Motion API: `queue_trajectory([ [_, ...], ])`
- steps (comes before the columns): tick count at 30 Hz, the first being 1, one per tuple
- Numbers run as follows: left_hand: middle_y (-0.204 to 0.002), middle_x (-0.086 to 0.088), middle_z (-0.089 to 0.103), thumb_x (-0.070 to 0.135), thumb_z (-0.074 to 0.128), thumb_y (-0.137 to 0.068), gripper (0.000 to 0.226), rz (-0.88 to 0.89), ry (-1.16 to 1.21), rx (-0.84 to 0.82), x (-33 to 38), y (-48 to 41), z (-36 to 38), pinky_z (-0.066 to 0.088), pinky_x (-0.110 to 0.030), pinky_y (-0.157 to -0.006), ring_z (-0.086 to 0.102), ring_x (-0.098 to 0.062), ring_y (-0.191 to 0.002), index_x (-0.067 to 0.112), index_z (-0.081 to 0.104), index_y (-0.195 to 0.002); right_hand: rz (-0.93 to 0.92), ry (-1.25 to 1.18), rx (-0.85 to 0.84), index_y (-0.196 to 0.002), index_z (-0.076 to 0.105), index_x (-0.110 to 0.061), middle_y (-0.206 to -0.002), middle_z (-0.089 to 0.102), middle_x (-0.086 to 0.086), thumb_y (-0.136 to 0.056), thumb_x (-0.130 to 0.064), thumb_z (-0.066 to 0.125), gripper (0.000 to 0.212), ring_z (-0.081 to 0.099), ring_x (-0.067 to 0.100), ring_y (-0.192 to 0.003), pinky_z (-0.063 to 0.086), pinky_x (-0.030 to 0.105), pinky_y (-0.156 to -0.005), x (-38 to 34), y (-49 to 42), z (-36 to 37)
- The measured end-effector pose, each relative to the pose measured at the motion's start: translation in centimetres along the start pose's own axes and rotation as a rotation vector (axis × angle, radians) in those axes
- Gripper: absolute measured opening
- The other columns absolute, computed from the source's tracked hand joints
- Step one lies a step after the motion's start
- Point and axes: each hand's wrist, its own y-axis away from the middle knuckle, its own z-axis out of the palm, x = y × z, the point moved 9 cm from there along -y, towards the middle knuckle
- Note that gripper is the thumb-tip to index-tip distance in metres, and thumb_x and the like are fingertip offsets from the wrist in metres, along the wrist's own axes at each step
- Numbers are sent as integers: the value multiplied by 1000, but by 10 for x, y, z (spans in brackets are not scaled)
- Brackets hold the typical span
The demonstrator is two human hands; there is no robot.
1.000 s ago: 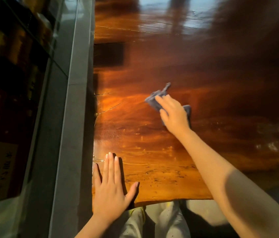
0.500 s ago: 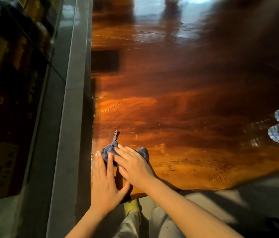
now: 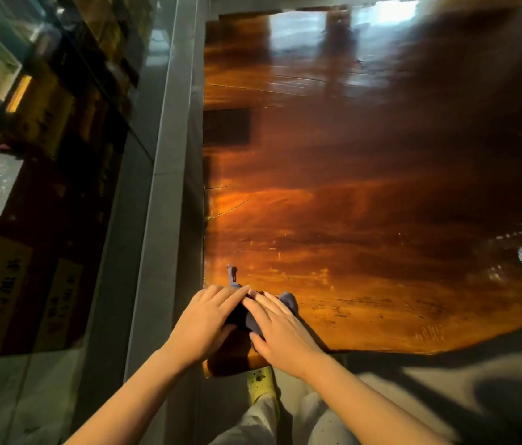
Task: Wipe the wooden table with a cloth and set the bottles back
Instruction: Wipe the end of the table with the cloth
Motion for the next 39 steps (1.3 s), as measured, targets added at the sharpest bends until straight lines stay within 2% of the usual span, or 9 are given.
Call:
queue_trajectory([
  [5,-116,1,64,28,73,-69,62,-22,-36,21,-1,12,-2,43,-31,-92,61,-21,-104,18,54,-127,124,47,192,-122,60,-14,-121,63,-1,-69,-22,77,57,61,17,-109,48,30,-97,-15,18,-11],
  [7,-117,3,63,34,71,-69,60,-16,-20,21,-2,23,0,33,-28,-99,59,-20,-107,20,55,-126,106,54,214,-110,66,-17,-107,68,-6,-56,-21,84,57,66,12,-95,53,26,-87,-26,20,-9],
  [11,-139,6,50,56,57,-77,68,-72,18,-49,-8,42,8,18,-38,-115,43,-16,-131,27,42,-137,87,100,123,-115,64,-23,-112,67,-10,-58,-32,82,60,64,8,-98,52,22,-89,-36,29,15],
  [17,-153,16,9,71,28,-84,71,-136,175,-37,-1,38,7,-8,-30,-118,2,-2,-143,38,9,-143,131,165,13,-132,51,-25,-133,57,-7,-58,-43,77,80,52,11,-124,41,34,-105,-30,39,18],
  [19,-154,14,7,72,24,-83,72,-134,193,-20,7,24,2,-9,-31,-118,-1,-2,-144,37,9,-144,147,115,1,-145,28,-25,-153,32,-3,-75,-49,63,82,23,14,-143,16,46,-117,-17,44,9],
  [21,-155,10,7,73,19,-82,74,-100,176,-21,21,6,-2,-8,-34,-118,-3,-6,-144,34,8,-145,184,14,32,-149,0,-30,-158,-2,-9,-86,-57,42,80,-12,10,-145,-15,40,-117,5,52,-6],
  [23,-156,9,5,75,15,-81,77,-56,156,-42,40,-17,-2,-7,-36,-119,-4,-9,-145,33,7,-145,258,21,109,-148,-7,-31,-156,-12,-13,-87,-64,31,79,-22,7,-142,-21,36,-115,35,67,-28],
  [31,-155,7,-9,77,5,-79,77,138,75,-113,148,-124,20,-12,-36,-116,-13,-14,-144,36,-9,-142,740,-65,404,-148,17,-22,-158,14,-3,-89,-57,42,74,3,16,-146,6,36,-118,184,182,-133],
  [39,-154,7,-14,76,23,-77,83,220,138,-181,270,-228,35,-9,-38,-114,-12,-15,-144,38,-15,-140,1016,-132,651,-141,35,-13,-149,38,7,-89,-42,55,63,24,23,-140,28,38,-112,291,297,-222],
])
